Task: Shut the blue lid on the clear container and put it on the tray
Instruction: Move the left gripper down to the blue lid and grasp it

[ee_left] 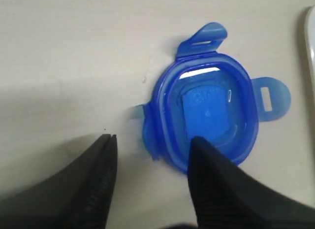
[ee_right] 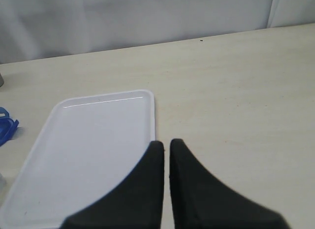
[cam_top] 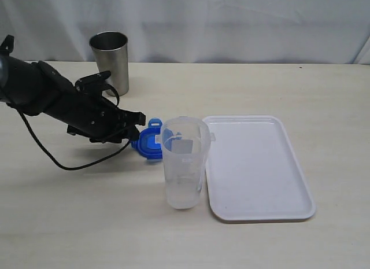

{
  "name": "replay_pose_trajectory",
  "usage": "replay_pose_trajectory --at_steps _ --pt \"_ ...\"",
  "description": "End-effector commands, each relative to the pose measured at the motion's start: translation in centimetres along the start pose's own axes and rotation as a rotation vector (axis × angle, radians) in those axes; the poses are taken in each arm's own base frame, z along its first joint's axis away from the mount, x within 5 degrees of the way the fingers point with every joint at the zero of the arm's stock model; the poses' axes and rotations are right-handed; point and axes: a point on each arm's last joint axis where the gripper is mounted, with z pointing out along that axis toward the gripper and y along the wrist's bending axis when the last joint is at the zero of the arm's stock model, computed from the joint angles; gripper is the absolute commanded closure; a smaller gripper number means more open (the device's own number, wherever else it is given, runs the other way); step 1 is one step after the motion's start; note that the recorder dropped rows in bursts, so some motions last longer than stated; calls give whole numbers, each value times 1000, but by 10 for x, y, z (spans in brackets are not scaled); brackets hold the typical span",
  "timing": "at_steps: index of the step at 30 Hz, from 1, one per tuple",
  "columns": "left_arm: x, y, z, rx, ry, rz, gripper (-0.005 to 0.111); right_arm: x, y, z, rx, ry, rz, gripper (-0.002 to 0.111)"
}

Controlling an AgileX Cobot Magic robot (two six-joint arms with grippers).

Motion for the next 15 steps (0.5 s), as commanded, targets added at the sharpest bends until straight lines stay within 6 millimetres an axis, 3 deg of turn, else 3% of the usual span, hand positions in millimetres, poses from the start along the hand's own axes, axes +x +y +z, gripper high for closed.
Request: replay_pose_trajectory --at_steps 1,9,12,15 --pt "2 -14 14 -34 -50 39 64 1 0 0 4 -5 3 104" --pt "0 -14 14 -53 -77 18 65 1 0 0 4 -5 3 104" --pt "3 -12 19 -55 -57 12 82 1 0 0 4 -5 3 104" --pt "4 -12 19 -46 -48 7 90 1 0 0 4 -5 3 104"
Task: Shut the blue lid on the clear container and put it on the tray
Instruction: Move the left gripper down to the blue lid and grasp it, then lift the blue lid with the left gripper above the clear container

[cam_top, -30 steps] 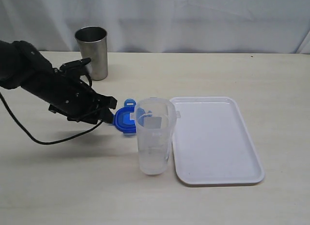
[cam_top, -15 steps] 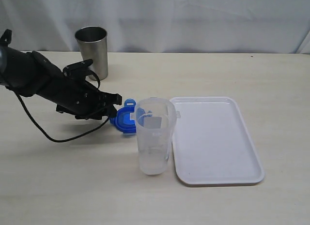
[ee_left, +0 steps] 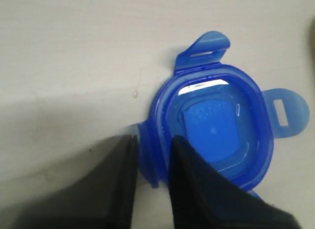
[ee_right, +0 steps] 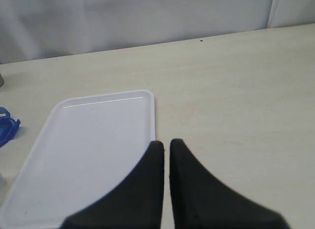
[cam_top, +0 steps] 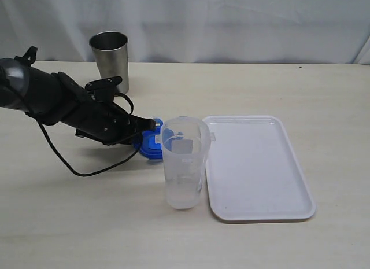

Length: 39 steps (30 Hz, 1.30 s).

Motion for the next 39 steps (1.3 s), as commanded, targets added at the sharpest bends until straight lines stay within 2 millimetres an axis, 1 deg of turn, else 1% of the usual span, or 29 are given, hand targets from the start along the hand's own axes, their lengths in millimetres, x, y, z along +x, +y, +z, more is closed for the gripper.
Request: replay_pose_trajectory --at_steps 1,6,8,9,10,15,18,26,27,28,34,38,39 --pt "-1 -1 0 9 2 -16 91 1 0 0 4 -5 3 104" --pt "0 -2 0 18 19 7 92 1 0 0 4 -5 3 104" --pt "2 -3 0 31 37 40 99 1 0 0 4 -5 3 104" --pt "3 -4 0 36 43 60 105 1 0 0 4 -5 3 104" --pt "3 -4 0 38 47 77 107 1 0 0 4 -5 3 104" --pt "3 -3 -2 28 56 137 107 1 0 0 4 -5 3 104" --pt "-1 -6 -11 19 36 180 107 1 0 0 4 -5 3 104" --pt "-22 -23 -63 12 -73 363 107 1 0 0 4 -5 3 104" --pt "-24 -25 -70 6 -85 398 107 1 0 0 4 -5 3 104" --pt "-27 -28 -85 -4 -105 462 107 1 0 0 4 -5 3 104" --pt "-37 -37 -126 -47 -205 605 107 1 0 0 4 -5 3 104" --pt "-41 -41 -149 -83 -265 684 107 1 0 0 4 -5 3 104" --pt "-44 -43 -159 -112 -300 733 107 1 0 0 4 -5 3 104"
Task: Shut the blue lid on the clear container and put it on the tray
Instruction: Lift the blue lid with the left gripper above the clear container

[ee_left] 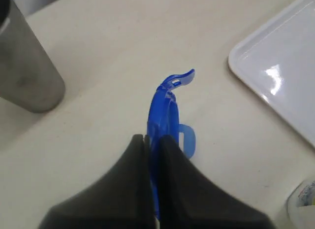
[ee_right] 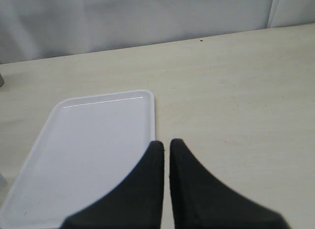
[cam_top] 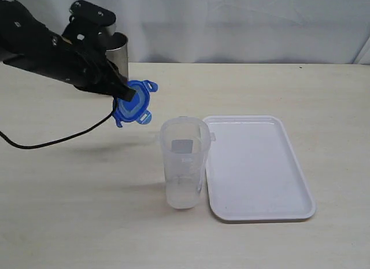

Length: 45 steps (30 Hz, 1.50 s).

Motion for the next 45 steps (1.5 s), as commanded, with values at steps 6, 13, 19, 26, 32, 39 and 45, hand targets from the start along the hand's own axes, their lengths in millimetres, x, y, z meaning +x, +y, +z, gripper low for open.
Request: replay_pose_trajectory --at_steps 6,13,19,26,32,39,45 --pt "-29 7 -64 -193 -171 321 107 1 0 0 4 -5 3 104" --pt "-41 -36 -63 -156 -219 631 107 1 0 0 4 -5 3 104" --pt "-47 -72 -63 -140 -255 850 107 1 0 0 4 -5 3 104" --pt "-52 -93 -65 -114 -328 882 107 1 0 0 4 -5 3 104" --pt "-50 -108 -68 -75 -319 921 107 1 0 0 4 -5 3 104" --pt "-50 -116 -71 -67 -326 977 107 1 0 0 4 -5 3 104" --pt "-47 -131 -73 -51 -312 1083 107 1 0 0 4 -5 3 104"
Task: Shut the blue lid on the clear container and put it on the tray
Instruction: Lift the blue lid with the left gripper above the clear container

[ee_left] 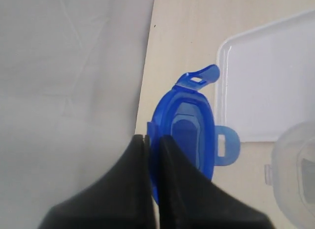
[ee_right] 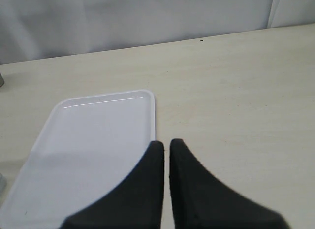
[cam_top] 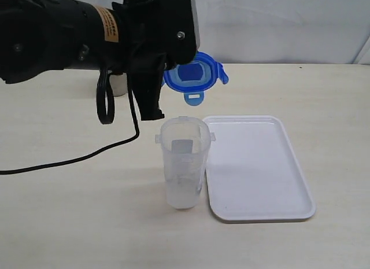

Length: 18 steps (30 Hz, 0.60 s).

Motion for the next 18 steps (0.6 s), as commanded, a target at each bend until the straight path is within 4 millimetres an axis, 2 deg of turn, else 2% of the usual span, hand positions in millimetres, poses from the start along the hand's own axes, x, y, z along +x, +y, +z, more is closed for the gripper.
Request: replay_pose_trajectory --at_steps 1,10,18 --pt "-13 -7 -4 11 -22 88 107 1 0 0 4 -5 3 104" --pt "-22 -16 -5 37 -21 168 107 1 0 0 4 -5 3 104" --pt "-23 -15 -5 26 -28 185 107 1 0 0 4 -5 3 104"
